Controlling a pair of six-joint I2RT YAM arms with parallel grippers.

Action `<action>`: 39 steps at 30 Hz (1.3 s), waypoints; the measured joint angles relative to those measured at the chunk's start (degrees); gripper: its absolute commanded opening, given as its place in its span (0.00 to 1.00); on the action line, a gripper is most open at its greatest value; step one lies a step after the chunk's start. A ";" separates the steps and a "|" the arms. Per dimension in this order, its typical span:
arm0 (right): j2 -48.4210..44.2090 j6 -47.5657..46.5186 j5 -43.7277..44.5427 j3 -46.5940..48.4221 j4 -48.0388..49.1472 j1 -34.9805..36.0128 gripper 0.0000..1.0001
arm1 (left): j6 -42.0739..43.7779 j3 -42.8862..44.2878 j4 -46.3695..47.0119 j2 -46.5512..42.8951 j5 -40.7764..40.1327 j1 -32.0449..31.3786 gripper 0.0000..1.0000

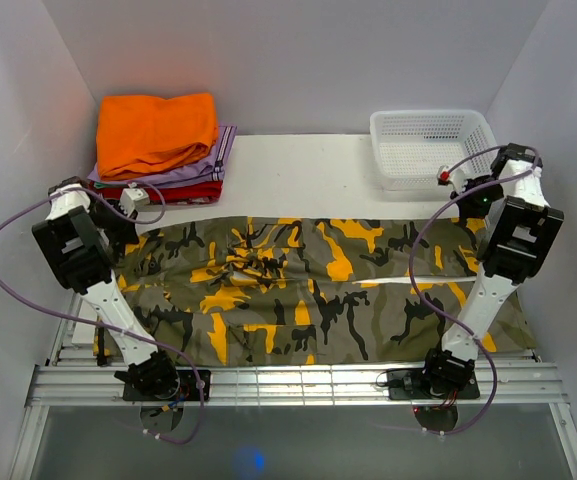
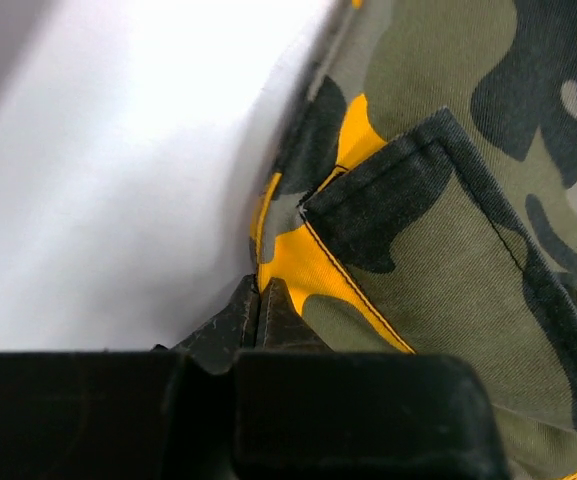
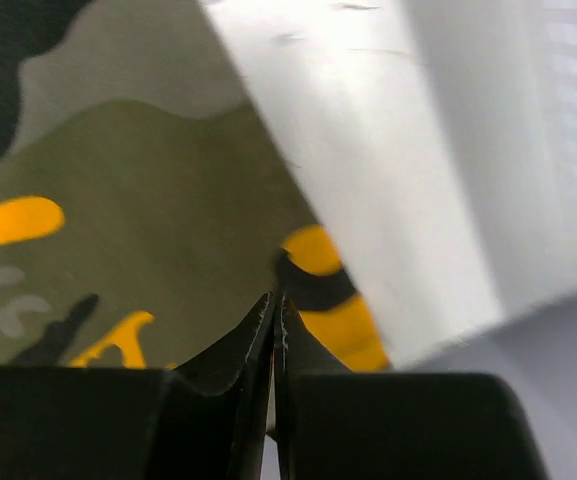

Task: Fold and stack the trousers
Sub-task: Fold the trousers

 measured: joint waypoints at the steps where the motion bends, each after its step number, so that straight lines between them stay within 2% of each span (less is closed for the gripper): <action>1: 0.00 0.04 -0.37 1.68 -0.07 -0.22 0.08 | -1.14 0.00 1.40 -0.37 0.28 0.00 0.00; 6: -1.40 -0.17 -1.97 5.70 0.24 -1.51 0.09 | -3.78 -0.59 7.10 -3.93 2.64 0.00 0.00; 7: -1.86 -0.15 -1.88 5.40 0.46 -1.55 0.30 | -3.63 -1.03 7.89 -4.94 3.06 0.00 0.00; 8: -2.23 0.22 -1.66 4.92 0.81 -1.51 0.40 | -3.34 -1.42 8.39 -5.81 3.50 0.00 0.00; 9: -2.40 0.68 -1.42 4.46 1.09 -1.44 0.64 | -3.19 -1.86 8.87 -6.51 3.89 0.00 0.00; 11: -2.14 1.97 -1.22 4.07 1.42 -1.49 0.89 | -2.84 -2.82 9.68 -7.45 4.15 0.00 0.00; 12: -1.81 2.95 -1.25 4.04 1.57 -1.51 0.98 | -2.67 -3.45 10.03 -7.69 4.20 0.00 0.00; 21: -0.17 7.76 -5.18 1.55 6.12 -3.41 0.90 | -0.83 -8.00 12.02 -7.87 3.87 0.00 0.00; 31: 9.01 7.72 -7.19 8.37 5.64 -4.35 0.91 | -0.46 -8.74 12.76 -7.87 2.95 0.00 0.00; 33: 9.29 7.54 -7.26 8.70 5.20 -4.37 0.97 | -0.28 -9.14 12.70 -7.87 2.54 0.00 0.00; 35: 10.12 6.84 -7.63 10.03 3.69 -4.42 0.79 | -0.28 -9.14 12.76 -7.87 2.23 0.00 0.00; 36: 10.62 6.40 -7.87 10.67 2.43 -4.39 0.60 | -0.31 -9.14 12.76 -7.87 2.19 0.00 0.00; 38: 10.86 5.31 -8.70 10.58 -0.02 -4.37 0.44 | -0.31 -9.11 12.74 -7.87 2.16 0.00 0.00; 39: 10.43 4.66 -8.92 9.86 -0.79 -4.37 0.26 | -0.33 -9.11 12.74 -7.87 2.16 0.00 0.00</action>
